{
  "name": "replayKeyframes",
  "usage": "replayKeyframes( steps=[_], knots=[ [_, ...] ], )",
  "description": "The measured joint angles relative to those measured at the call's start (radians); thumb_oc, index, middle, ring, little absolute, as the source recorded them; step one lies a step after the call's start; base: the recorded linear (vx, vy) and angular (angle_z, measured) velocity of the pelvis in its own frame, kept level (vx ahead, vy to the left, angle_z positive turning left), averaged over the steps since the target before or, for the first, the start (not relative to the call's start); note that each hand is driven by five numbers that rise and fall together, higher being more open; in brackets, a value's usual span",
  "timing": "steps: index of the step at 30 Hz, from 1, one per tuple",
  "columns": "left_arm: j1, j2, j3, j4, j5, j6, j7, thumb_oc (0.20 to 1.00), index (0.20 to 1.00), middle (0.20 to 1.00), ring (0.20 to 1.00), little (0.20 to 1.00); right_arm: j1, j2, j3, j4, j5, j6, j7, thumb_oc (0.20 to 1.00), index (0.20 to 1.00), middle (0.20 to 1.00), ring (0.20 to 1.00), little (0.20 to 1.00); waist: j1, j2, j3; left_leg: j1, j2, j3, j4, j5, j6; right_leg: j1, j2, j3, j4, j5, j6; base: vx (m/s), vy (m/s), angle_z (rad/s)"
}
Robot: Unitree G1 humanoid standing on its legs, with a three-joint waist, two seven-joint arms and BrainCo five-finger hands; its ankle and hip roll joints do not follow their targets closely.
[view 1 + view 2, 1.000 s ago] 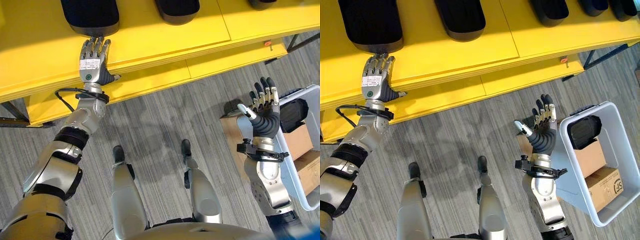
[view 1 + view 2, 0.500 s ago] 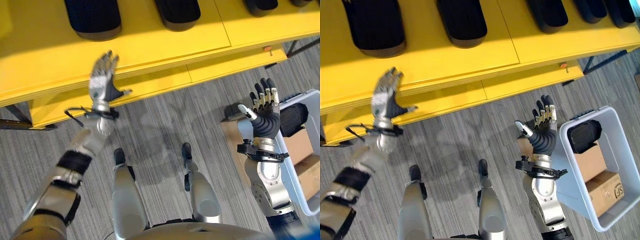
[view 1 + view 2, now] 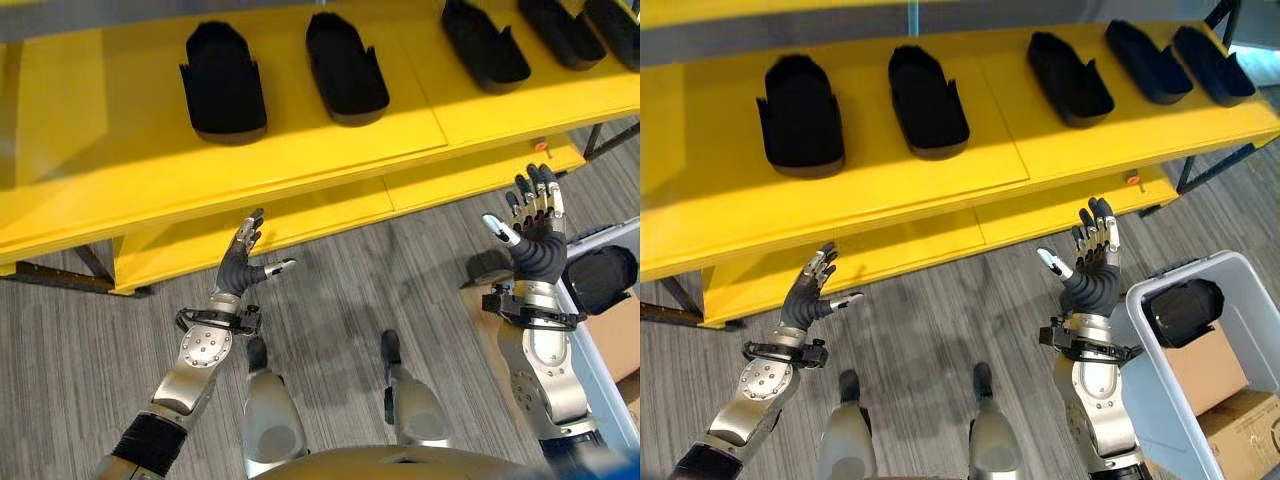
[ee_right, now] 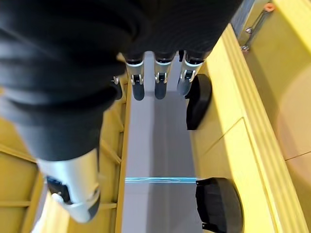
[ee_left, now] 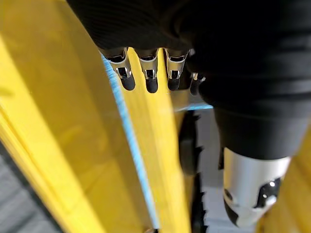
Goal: Move parts from the plastic box to the shelf.
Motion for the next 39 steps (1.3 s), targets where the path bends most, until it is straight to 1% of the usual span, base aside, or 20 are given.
replayKeyframes(
  steps=[6,9,10,11,12,14,15,16,17,19,20,21,24,25,26,30,35,36,37,39],
  knots=[
    [0.116,-0.064,0.020,-0.046,-0.105,-0.007,-0.077,1.000,1.000,1.000,1.000,1.000,0.098,-0.088,-0.006,0.006,0.000,0.021,0.068,1.000,1.000,1.000,1.000,1.000,-0.005,0.081,-0.109,0.148,0.056,0.021,-0.130,0.058,0.005,0.087,0.064,0.002,-0.010,-0.030,-0.029,-0.02,-0.198,-0.06],
    [0.118,-0.095,0.010,-0.017,-0.105,-0.006,-0.095,1.000,1.000,1.000,1.000,1.000,0.121,-0.088,-0.012,0.031,0.001,0.025,0.089,1.000,1.000,1.000,1.000,1.000,-0.004,0.088,-0.112,0.111,0.072,0.015,-0.099,0.122,0.045,0.083,0.087,-0.015,0.006,-0.044,-0.050,-0.08,-0.309,0.27],
    [0.098,-0.111,0.009,0.025,-0.105,-0.003,-0.103,1.000,1.000,1.000,1.000,1.000,0.148,-0.087,-0.032,0.039,0.004,0.035,0.100,1.000,1.000,1.000,1.000,1.000,-0.009,0.082,-0.111,0.071,0.079,0.043,-0.085,0.185,0.099,0.059,0.097,-0.049,0.053,-0.068,-0.076,-0.03,-0.192,0.76],
    [0.103,-0.114,0.009,0.026,-0.104,-0.001,-0.106,1.000,1.000,1.000,1.000,1.000,0.165,-0.083,-0.042,0.040,0.008,0.036,0.102,1.000,1.000,1.000,1.000,1.000,-0.012,0.083,-0.110,0.068,0.086,0.069,-0.091,0.185,0.126,0.063,0.103,-0.058,0.052,-0.073,-0.084,0.00,-0.150,0.67],
    [0.124,-0.122,0.008,0.025,-0.103,0.001,-0.109,1.000,1.000,1.000,1.000,1.000,0.185,-0.085,-0.053,0.040,0.013,0.038,0.105,1.000,1.000,1.000,1.000,1.000,-0.014,0.080,-0.110,0.076,0.072,0.118,-0.079,0.119,0.139,0.061,0.106,-0.064,0.043,-0.072,-0.091,0.00,-0.073,0.19],
    [0.135,-0.118,0.012,0.030,-0.102,0.004,-0.119,1.000,1.000,1.000,1.000,1.000,0.188,-0.083,-0.056,0.028,0.020,0.046,0.117,1.000,1.000,1.000,1.000,1.000,0.001,0.061,-0.106,0.089,-0.055,0.076,-0.045,-0.005,0.087,0.029,0.063,-0.008,0.027,-0.068,-0.083,0.04,-0.021,-0.48],
    [0.136,-0.130,0.015,0.032,-0.101,0.004,-0.120,1.000,1.000,1.000,1.000,1.000,0.181,-0.106,-0.056,0.015,0.020,0.046,0.123,1.000,1.000,1.000,1.000,1.000,0.009,0.092,-0.105,0.084,-0.059,0.047,-0.068,-0.031,0.097,0.018,0.082,0.003,0.040,-0.067,-0.067,0.07,-0.019,-0.75],
    [0.137,-0.128,0.021,0.027,-0.095,0.004,-0.121,1.000,1.000,1.000,1.000,1.000,0.175,-0.100,-0.058,0.023,0.021,0.049,0.139,1.000,1.000,1.000,1.000,1.000,0.006,0.091,-0.090,0.084,-0.079,0.020,-0.075,-0.018,0.070,-0.044,0.099,-0.036,0.241,-0.121,-0.079,0.10,-0.012,-0.43],
    [0.135,-0.104,0.029,0.021,-0.093,0.002,-0.123,1.000,1.000,1.000,1.000,1.000,0.180,-0.078,-0.058,0.032,0.026,0.059,0.149,1.000,1.000,1.000,1.000,1.000,0.003,0.041,-0.089,0.097,-0.143,-0.049,-0.077,-0.039,0.074,-0.045,0.084,-0.024,0.277,-0.200,-0.116,0.09,-0.016,-0.49],
    [0.128,-0.117,0.008,0.034,-0.069,0.012,-0.129,1.000,1.000,1.000,1.000,1.000,0.174,-0.059,-0.073,0.053,0.030,0.070,0.161,1.000,1.000,1.000,1.000,1.000,0.017,0.018,-0.091,0.089,-0.278,-0.214,-0.062,-0.042,0.094,-0.019,0.053,0.044,0.184,-0.143,-0.116,0.06,-0.027,-0.60],
    [0.127,-0.122,0.000,0.029,-0.049,0.013,-0.140,1.000,1.000,1.000,1.000,1.000,0.158,-0.068,-0.072,0.054,0.031,0.070,0.166,1.000,1.000,1.000,1.000,1.000,0.020,0.019,-0.100,0.082,-0.374,-0.299,-0.061,-0.053,0.139,-0.023,0.046,0.073,0.126,-0.124,-0.103,0.05,0.003,-1.26],
    [0.131,-0.119,0.012,0.022,-0.031,0.014,-0.139,1.000,1.000,1.000,1.000,1.000,0.110,-0.066,-0.046,0.071,0.039,0.072,0.166,1.000,1.000,1.000,1.000,1.000,0.049,0.022,-0.099,0.084,-0.420,-0.419,-0.043,-0.056,0.193,-0.031,0.064,0.144,0.091,-0.104,-0.076,0.06,0.048,-1.38],
    [0.106,-0.112,0.024,0.021,-0.023,0.021,-0.139,1.000,1.000,1.000,1.000,1.000,0.101,-0.028,-0.021,0.081,0.039,0.079,0.187,1.000,1.000,1.000,1.000,1.000,0.039,0.036,-0.094,0.082,-0.381,-0.377,-0.051,-0.036,0.221,-0.024,0.117,0.143,0.159,-0.114,-0.071,0.06,0.070,-0.49],
    [0.094,-0.089,0.026,0.003,-0.016,0.020,-0.138,1.000,1.000,1.000,1.000,1.000,0.118,-0.006,-0.021,0.082,0.055,0.080,0.189,1.000,1.000,1.000,1.000,1.000,0.029,-0.010,-0.112,0.091,-0.394,-0.354,-0.051,-0.029,0.211,0.015,0.123,0.146,0.146,-0.150,-0.098,0.10,0.114,-0.08],
    [0.085,-0.085,0.025,0.014,-0.015,0.022,-0.137,1.000,1.000,1.000,1.000,1.000,0.112,0.017,-0.021,0.106,0.077,0.080,0.189,1.000,1.000,1.000,1.000,1.000,0.029,0.008,-0.115,0.084,-0.389,-0.340,-0.051,-0.031,0.212,0.032,0.115,0.153,0.093,-0.147,-0.101,0.09,0.071,-0.21],
    [0.110,-0.075,0.027,0.012,-0.015,0.023,-0.134,1.000,1.000,1.000,1.000,1.000,0.107,0.014,0.000,0.110,0.115,0.093,0.201,1.000,1.000,1.000,1.000,1.000,0.026,0.005,-0.132,0.140,-0.384,-0.237,-0.112,-0.009,0.235,0.051,0.096,0.225,0.020,-0.111,-0.068,0.12,0.090,-0.82],
    [0.099,-0.082,0.024,0.022,-0.014,0.030,-0.117,1.000,1.000,1.000,1.000,1.000,0.134,0.008,-0.001,0.112,0.114,0.117,0.216,1.000,1.000,1.000,1.000,1.000,-0.003,0.015,-0.126,0.213,-0.369,-0.108,-0.108,-0.036,0.273,0.019,0.131,0.275,0.151,-0.063,-0.047,0.03,0.036,-0.88],
    [0.073,-0.076,0.021,0.039,-0.012,0.030,-0.115,1.000,1.000,1.000,1.000,1.000,0.132,0.011,0.000,0.112,0.114,0.121,0.216,1.000,1.000,1.000,1.000,1.000,-0.013,0.019,-0.115,0.212,-0.346,-0.071,-0.084,-0.052,0.272,-0.043,0.161,0.264,0.252,-0.046,-0.005,0.04,0.061,-1.17],
    [0.063,-0.071,0.017,0.062,-0.010,0.030,-0.114,1.000,1.000,1.000,1.000,1.000,0.116,0.013,0.001,0.117,0.113,0.122,0.216,1.000,1.000,1.000,1.000,1.000,-0.007,0.041,-0.091,0.220,-0.306,-0.005,-0.071,-0.064,0.277,-0.124,0.174,0.128,0.382,-0.036,0.074,0.10,0.037,-1.34],
    [0.079,-0.080,0.017,0.072,0.001,0.030,-0.116,1.000,1.000,1.000,1.000,1.000,0.116,0.014,-0.007,0.118,0.113,0.123,0.213,1.000,1.000,1.000,1.000,1.000,-0.011,0.034,-0.090,0.261,-0.302,0.075,-0.104,-0.067,0.279,-0.152,0.091,-0.036,0.423,-0.087,0.011,0.15,-0.043,-1.21]
  ],
)
